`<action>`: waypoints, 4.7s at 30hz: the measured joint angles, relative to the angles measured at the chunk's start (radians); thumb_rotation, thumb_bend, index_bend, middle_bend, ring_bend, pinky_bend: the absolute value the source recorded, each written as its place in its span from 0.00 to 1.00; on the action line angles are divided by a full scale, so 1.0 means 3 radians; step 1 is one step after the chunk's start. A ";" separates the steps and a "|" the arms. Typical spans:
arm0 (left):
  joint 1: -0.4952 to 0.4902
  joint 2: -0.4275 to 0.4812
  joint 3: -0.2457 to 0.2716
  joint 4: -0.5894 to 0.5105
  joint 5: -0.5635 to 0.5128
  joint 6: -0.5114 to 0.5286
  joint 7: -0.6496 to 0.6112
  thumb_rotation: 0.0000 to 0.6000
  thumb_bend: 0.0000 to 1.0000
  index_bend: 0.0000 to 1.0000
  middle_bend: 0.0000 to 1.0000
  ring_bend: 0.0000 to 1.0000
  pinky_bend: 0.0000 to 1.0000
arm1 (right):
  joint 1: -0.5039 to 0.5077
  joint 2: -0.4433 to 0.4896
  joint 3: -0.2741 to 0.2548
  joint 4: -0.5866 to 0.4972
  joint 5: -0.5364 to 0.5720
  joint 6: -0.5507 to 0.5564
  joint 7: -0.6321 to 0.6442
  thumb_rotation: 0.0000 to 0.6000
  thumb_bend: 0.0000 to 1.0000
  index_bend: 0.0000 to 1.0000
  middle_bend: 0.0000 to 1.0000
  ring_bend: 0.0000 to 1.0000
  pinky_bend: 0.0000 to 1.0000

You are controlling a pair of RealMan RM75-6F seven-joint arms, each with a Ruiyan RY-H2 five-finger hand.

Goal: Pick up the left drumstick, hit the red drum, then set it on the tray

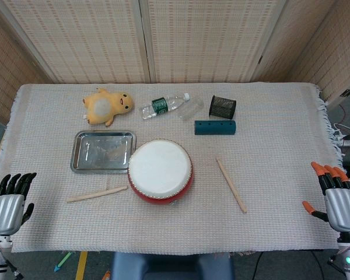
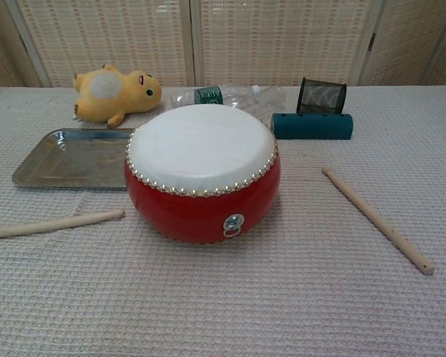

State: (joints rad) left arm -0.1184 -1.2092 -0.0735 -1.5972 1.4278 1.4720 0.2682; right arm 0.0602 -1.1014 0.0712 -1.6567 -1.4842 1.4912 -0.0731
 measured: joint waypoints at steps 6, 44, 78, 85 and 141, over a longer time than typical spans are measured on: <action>-0.0004 -0.0008 0.0012 -0.0006 0.0014 -0.0007 -0.0035 1.00 0.31 0.13 0.14 0.10 0.05 | 0.0000 -0.0005 -0.0003 0.0009 -0.0031 0.0018 0.0018 1.00 0.18 0.00 0.13 0.00 0.11; -0.0940 -0.0905 -0.0238 -0.0033 -0.1011 -0.1153 0.0570 1.00 0.34 0.35 0.22 0.16 0.08 | -0.0091 0.0080 -0.0067 0.0099 -0.0322 0.0279 0.0294 1.00 0.18 0.00 0.13 0.00 0.11; -0.1209 -0.1076 -0.0128 -0.0148 -0.1739 -0.1298 0.1048 1.00 0.30 0.43 0.19 0.14 0.08 | -0.0111 0.0094 -0.0092 0.0119 -0.0292 0.0230 0.0358 1.00 0.18 0.00 0.13 0.00 0.11; -0.1215 -0.1010 -0.0054 -0.0261 -0.1661 -0.1291 0.0947 1.00 0.30 0.44 0.20 0.14 0.08 | -0.0110 0.0097 -0.0091 0.0114 -0.0281 0.0216 0.0357 1.00 0.18 0.00 0.13 0.00 0.11; -0.0867 -0.0830 -0.0238 -0.0362 -0.1106 -0.1357 -0.1550 1.00 0.34 0.57 0.34 0.19 0.13 | -0.0153 0.0135 -0.0105 0.0067 -0.0300 0.0246 0.0360 1.00 0.18 0.00 0.13 0.00 0.11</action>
State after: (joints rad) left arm -0.3785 -1.4583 -0.1449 -1.7058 1.0962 1.0651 -0.1968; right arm 0.0143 -1.0607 0.0397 -1.6367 -1.5743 1.5650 0.0348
